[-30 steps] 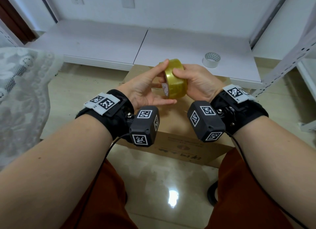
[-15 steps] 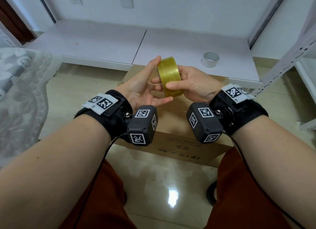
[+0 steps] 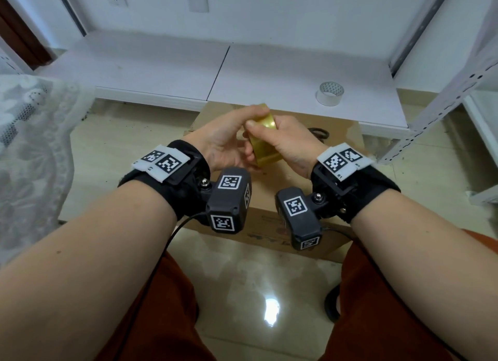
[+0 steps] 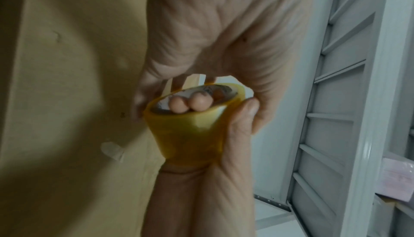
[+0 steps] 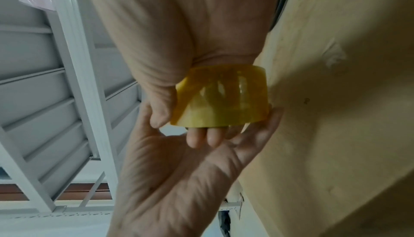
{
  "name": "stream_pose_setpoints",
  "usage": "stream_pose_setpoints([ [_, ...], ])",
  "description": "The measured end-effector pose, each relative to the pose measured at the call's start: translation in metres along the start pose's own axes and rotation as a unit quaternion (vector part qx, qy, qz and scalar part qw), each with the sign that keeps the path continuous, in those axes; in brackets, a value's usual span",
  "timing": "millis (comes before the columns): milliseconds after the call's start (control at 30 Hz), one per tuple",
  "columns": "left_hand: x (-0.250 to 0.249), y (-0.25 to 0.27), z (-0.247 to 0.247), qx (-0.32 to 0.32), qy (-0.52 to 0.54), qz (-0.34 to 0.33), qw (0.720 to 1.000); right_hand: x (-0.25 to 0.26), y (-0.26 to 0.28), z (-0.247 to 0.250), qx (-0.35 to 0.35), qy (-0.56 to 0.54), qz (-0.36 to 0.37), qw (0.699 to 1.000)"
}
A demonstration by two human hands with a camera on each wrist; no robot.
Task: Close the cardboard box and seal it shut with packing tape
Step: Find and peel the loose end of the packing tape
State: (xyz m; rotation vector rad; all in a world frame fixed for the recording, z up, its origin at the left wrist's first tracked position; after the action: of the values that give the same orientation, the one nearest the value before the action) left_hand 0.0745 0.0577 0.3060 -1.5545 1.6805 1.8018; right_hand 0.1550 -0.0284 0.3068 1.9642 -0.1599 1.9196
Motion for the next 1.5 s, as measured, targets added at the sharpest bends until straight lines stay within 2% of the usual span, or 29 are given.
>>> stream_pose_setpoints([
  [200, -0.002, 0.003, 0.002, -0.023, 0.037, 0.01, 0.999, 0.006, -0.001, 0.0, -0.002, -0.074, -0.01, 0.997],
  [333, 0.002, -0.001, 0.005, -0.035, 0.058, 0.034, 0.997, 0.007, -0.002, 0.0, 0.016, -0.072, -0.016, 0.997],
  [467, 0.004, 0.001, 0.004, -0.04, 0.079, 0.05, 0.995, 0.01, -0.002, 0.005, 0.03, -0.07, 0.007, 0.997],
  [733, 0.0, -0.002, 0.009, -0.025, 0.13, 0.048, 0.99, 0.013, -0.001, 0.013, 0.085, 0.004, 0.037, 0.996],
  [933, 0.002, -0.004, 0.009, -0.009, 0.119, 0.046, 0.992, 0.008, -0.002, 0.014, 0.072, 0.085, 0.032, 0.993],
  [1000, 0.0, -0.004, 0.008, -0.027, 0.113, 0.02, 0.993, 0.007, -0.001, 0.011, 0.064, 0.064, 0.03, 0.995],
  [1100, -0.002, -0.001, 0.005, -0.073, 0.083, -0.035, 0.993, 0.004, -0.005, 0.01, 0.013, 0.001, 0.018, 1.0],
  [1267, -0.005, 0.008, -0.004, -0.05, 0.002, -0.06, 0.997, -0.002, -0.014, 0.02, -0.086, -0.107, -0.018, 0.99],
  [1333, -0.005, 0.009, -0.001, -0.054, 0.017, -0.044, 0.997, -0.002, -0.014, 0.02, -0.087, -0.144, -0.03, 0.985],
  [1500, -0.004, 0.008, 0.002, -0.042, 0.101, -0.004, 0.994, 0.003, -0.012, 0.015, -0.041, -0.176, -0.03, 0.983],
])
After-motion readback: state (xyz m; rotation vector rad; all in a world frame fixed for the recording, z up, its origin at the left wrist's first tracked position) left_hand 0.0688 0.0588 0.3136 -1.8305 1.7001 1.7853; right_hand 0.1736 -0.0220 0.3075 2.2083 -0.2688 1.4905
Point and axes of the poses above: each hand's wrist, its own y-axis away from the middle knuckle, its own z-axis out of the back of the hand, x = y × z, the point moved 3 cm from there along -y, towards the middle knuckle, and after that the axes turned 2 degrees about -y, right-handed, at the moved point
